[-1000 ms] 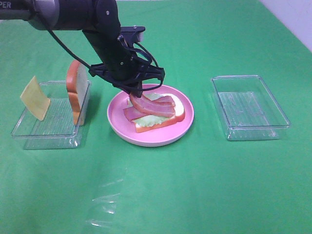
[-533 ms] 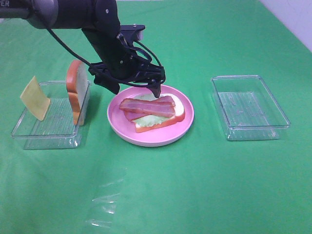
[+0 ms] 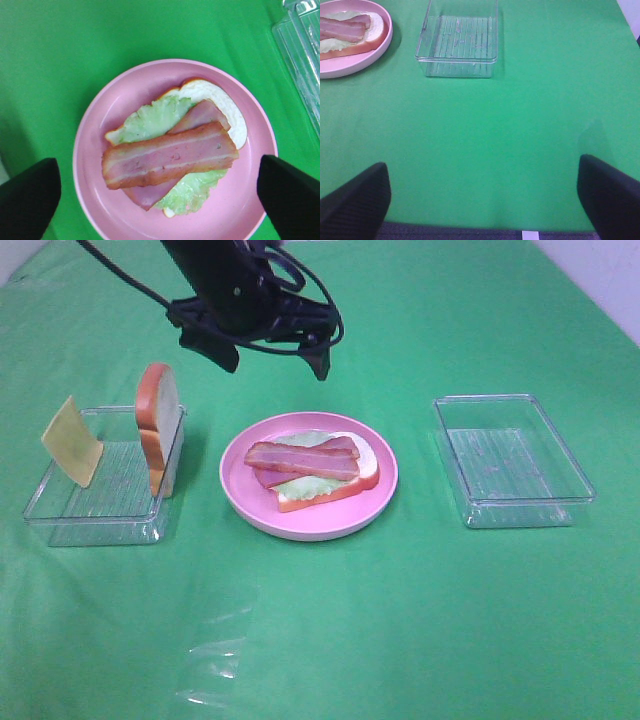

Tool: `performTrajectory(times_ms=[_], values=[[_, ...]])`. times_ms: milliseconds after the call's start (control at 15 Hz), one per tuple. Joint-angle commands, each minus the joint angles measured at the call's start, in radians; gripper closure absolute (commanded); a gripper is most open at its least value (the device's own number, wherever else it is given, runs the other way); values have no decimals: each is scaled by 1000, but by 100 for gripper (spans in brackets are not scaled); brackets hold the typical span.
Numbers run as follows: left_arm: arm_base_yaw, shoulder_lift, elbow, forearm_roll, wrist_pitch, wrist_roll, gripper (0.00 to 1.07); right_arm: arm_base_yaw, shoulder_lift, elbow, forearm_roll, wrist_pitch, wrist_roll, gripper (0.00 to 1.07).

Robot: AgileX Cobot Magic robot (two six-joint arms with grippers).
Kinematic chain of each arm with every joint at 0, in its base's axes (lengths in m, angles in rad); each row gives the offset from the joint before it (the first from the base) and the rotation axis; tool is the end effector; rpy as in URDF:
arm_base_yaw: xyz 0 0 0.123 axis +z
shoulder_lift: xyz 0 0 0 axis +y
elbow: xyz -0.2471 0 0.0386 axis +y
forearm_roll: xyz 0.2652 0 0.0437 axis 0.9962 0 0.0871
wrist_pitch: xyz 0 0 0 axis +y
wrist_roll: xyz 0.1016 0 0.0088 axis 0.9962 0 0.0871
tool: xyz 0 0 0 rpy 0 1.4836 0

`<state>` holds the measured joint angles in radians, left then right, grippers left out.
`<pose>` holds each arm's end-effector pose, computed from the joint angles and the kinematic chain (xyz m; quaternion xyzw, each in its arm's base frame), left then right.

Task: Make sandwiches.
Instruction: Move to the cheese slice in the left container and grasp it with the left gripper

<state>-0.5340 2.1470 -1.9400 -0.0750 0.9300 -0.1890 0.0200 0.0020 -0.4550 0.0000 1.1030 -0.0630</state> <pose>0.4154 -0.2528 0.2092 0.1520 0.9536 -0.1236 0.2284 0.0585 0.0012 0.2630 -0.0363 0.8749 -0.0104 0.4828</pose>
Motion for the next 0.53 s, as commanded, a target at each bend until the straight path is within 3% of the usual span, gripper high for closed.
performTrajectory(times_ms=[67, 267, 533], values=[[-4, -51, -143, 81, 197, 11, 6, -6, 3, 2, 0, -7, -8, 10], [-4, -74, -283, 168, 390, 81, 6, -6, 3, 2, 0, -7, -8, 10], [23, -139, -275, 189, 388, 77, 6, -6, 3, 2, 0, -7, -8, 10]])
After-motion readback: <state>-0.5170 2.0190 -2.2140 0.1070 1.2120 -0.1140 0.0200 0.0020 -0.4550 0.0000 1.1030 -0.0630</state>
